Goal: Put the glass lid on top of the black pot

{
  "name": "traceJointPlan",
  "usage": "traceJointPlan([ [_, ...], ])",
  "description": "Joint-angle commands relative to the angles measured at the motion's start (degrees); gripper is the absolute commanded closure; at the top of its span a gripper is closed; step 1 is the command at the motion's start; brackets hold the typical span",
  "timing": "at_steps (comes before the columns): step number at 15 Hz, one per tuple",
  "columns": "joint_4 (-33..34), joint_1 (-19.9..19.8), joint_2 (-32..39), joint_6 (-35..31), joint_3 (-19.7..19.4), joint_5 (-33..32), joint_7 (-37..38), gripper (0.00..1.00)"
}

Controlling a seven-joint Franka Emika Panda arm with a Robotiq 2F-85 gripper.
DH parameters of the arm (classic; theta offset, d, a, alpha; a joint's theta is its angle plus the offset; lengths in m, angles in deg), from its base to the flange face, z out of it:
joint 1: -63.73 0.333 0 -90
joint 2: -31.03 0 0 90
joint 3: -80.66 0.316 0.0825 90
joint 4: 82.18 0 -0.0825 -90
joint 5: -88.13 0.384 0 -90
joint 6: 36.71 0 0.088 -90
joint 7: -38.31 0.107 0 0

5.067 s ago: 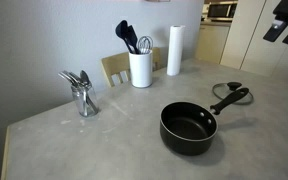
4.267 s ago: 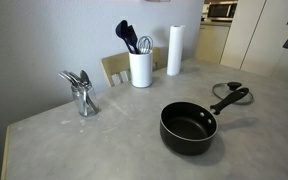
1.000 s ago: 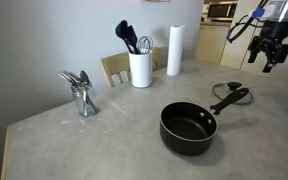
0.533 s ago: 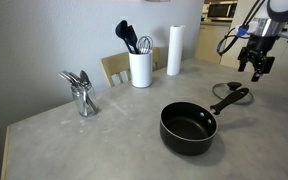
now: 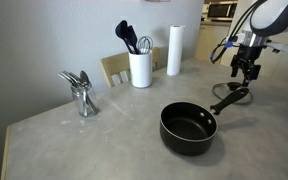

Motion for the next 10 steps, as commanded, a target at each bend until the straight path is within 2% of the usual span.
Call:
traceJointPlan([
  [1, 3.21, -2.15, 4.32, 0.23, 2.27, -0.39, 0.7, 0.0],
  [4, 4.09, -2.55, 6.01, 0.59, 3.18, -0.74, 0.66, 0.0],
  [6, 4.53, -2.55, 6.63, 0.87, 3.48, -0.88, 0.84, 0.26],
  [10, 5.16, -2.55, 6.72, 0.65, 3.66, -1.31, 0.82, 0.55],
])
